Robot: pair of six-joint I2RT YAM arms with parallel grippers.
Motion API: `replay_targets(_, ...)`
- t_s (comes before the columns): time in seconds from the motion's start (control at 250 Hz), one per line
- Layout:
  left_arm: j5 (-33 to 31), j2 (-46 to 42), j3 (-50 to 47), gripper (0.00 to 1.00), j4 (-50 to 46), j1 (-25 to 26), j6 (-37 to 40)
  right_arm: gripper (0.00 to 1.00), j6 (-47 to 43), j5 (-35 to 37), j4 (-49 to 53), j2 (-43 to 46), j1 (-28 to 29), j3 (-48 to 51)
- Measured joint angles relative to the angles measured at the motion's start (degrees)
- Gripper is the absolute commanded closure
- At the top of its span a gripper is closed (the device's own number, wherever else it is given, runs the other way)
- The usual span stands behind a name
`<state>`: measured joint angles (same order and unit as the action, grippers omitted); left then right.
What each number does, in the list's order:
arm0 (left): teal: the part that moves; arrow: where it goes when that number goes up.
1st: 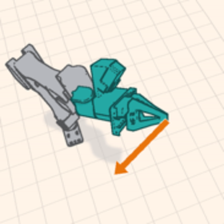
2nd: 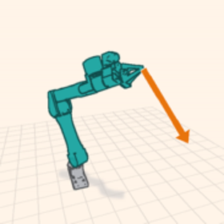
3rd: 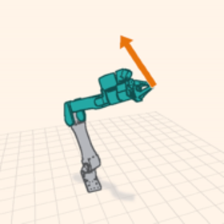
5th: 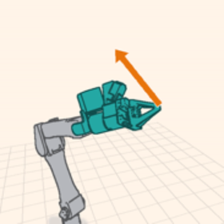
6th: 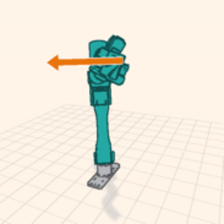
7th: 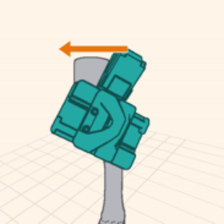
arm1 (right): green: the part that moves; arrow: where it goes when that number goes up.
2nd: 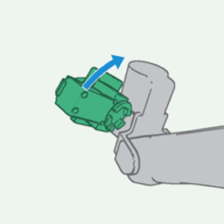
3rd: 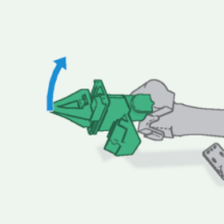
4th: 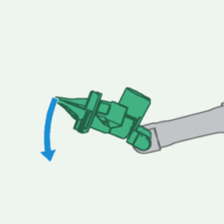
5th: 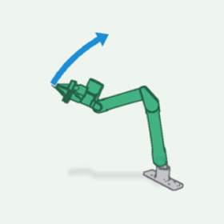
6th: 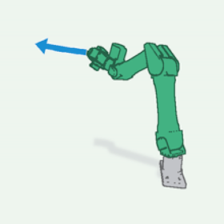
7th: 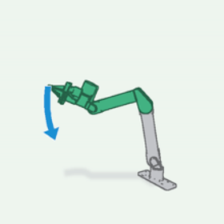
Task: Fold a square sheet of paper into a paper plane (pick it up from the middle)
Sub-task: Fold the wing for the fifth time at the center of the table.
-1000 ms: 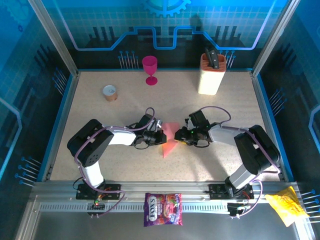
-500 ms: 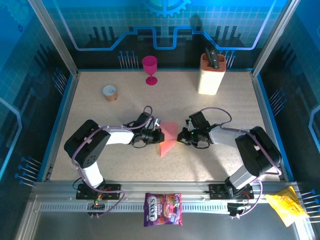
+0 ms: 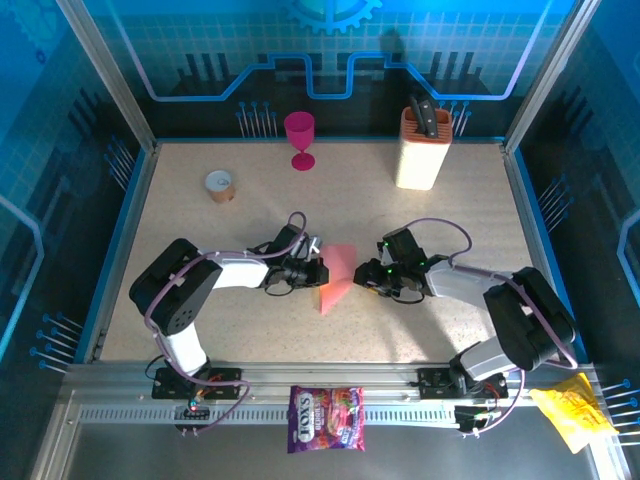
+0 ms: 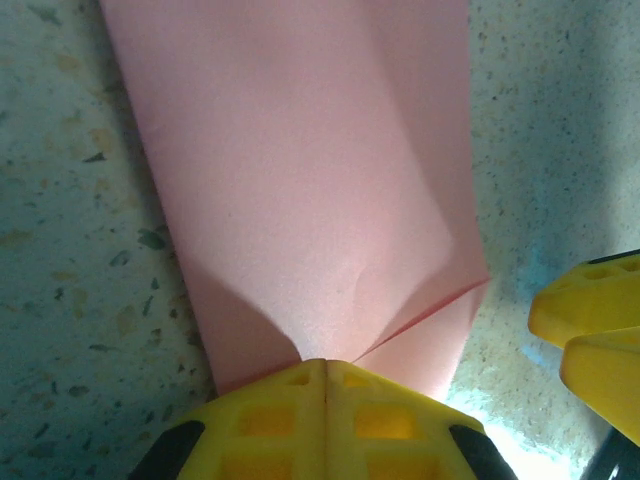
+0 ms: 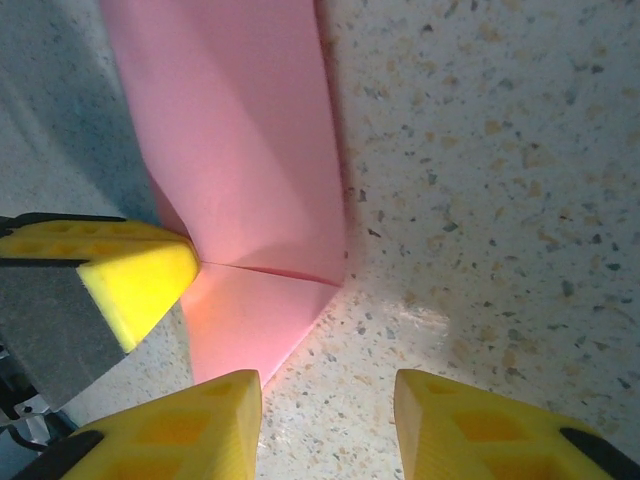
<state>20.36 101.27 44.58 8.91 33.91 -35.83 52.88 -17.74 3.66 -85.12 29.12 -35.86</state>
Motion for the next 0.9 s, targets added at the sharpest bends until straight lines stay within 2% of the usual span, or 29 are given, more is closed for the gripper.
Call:
replay_targets(0.655,0.0,0.3,-0.4,0.94,0.8,-0.4,0.0,0.64,1.4,-1.9,-3.6,-7.5,2.0,-3.8)
replay_targets(0.847,0.0,0.3,-0.5,0.94,1.1,-0.4,0.0,0.69,2.7,-2.2,-6.2,-7.7,2.0,-3.8)
replay_targets(0.903,0.1,0.3,-0.5,0.94,1.1,-0.4,0.1,0.73,2.8,-2.3,-6.7,-8.1,2.0,-3.8)
